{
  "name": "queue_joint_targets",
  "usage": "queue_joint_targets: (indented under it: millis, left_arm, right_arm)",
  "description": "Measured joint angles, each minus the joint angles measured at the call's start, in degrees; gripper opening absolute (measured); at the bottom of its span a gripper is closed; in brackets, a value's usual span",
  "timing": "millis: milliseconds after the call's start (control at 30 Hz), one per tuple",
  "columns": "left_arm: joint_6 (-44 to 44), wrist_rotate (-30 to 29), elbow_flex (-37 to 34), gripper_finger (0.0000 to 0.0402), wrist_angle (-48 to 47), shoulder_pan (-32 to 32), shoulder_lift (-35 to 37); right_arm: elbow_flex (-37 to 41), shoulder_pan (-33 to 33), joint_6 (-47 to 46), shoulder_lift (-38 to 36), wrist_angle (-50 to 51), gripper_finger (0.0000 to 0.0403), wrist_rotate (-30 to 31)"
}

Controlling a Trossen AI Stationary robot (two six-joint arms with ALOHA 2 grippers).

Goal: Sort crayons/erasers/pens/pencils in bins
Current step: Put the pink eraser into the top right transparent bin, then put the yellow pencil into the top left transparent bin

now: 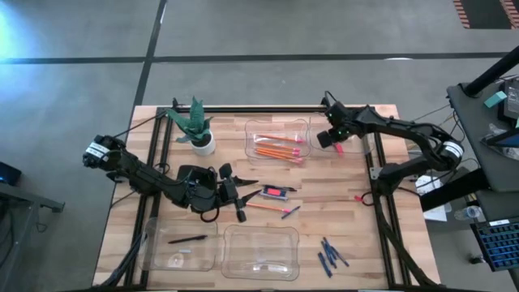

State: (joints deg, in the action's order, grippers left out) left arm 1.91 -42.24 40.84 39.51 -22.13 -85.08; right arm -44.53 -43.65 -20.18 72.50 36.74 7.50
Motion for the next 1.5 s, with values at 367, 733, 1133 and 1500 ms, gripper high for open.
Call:
queue_joint_targets:
  millis: [367,733,1133,1500]
  left_arm:
    - [0.0,0.0,0.0,0.0125,0.0,0.0,0.0]
    - [0.0,0.0,0.0,0.0125,0.0,0.0,0.0]
    - [0.0,0.0,0.0,0.0125,0.0,0.0,0.0]
    - [0.0,0.0,0.0,0.0125,0.0,0.0,0.0]
  right_arm:
    - [0.0,-1.3,-0.4,2.2,-1.9,0.0050,0.0]
    - [0.0,-2.0,-0.4,7.3,-3.6,0.0050,0.0]
    - [-0.1,-1.9,1.3,8.0,-4.5,0.0068,0.0]
    - [-1.1,-1.9,3.7,-0.3,-1.6,0.0160,0.0]
